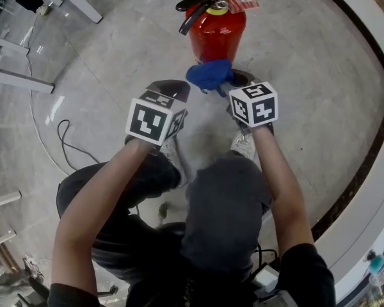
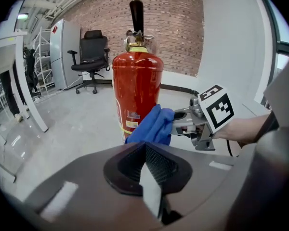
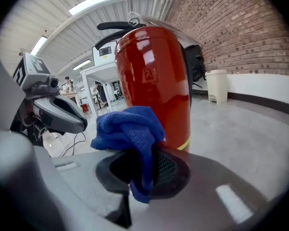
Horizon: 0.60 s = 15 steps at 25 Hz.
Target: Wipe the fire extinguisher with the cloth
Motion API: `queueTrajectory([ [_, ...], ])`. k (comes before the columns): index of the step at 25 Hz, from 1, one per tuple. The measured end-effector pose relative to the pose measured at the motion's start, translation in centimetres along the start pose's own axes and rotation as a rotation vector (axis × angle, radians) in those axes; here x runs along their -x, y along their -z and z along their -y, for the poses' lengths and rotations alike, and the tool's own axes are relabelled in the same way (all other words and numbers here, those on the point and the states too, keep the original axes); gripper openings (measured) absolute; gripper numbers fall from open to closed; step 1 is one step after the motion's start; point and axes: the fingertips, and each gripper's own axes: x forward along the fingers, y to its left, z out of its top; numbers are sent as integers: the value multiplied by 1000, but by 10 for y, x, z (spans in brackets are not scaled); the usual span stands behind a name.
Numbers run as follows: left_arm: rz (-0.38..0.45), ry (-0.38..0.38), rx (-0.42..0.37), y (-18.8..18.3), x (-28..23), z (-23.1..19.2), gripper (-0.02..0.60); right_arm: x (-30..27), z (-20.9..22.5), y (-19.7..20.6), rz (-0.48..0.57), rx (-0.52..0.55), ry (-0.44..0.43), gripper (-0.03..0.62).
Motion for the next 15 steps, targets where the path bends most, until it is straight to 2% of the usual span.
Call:
queueTrajectory([
  [8,-67,23,15,3,-45,-13,3,-1,75,9,15,-107,99,46],
  [15,-99,43,46,-4,-84,-20,3,-41,139,-1,-16,-146,116,45],
])
